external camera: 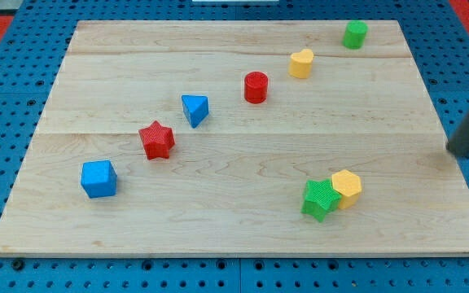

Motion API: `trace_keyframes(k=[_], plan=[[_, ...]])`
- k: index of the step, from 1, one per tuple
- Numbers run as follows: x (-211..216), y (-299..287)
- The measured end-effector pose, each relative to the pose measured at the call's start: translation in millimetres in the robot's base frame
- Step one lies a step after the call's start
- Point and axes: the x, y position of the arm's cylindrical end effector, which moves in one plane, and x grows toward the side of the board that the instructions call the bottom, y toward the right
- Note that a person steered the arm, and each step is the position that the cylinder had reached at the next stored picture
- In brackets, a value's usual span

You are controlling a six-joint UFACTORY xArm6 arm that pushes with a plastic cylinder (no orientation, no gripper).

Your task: Move the yellow hexagon towards the bottom of red circle

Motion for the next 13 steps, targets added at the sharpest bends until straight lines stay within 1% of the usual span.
trace_keyframes(k=[1, 2, 3, 4, 5, 6, 7, 8, 9, 10, 11, 12, 13], plan=[[44.8, -71.1], [44.7, -161.8], [17.8, -211.7], [20.8, -216.1], [39.8, -200.0], [49.7, -149.2], [20.8, -165.4], [-17.5, -207.0], [-17.2, -211.1], [-15.7, -200.7], [-13.1, -166.9], [-27.1, -162.4], [-70.0, -184.2]])
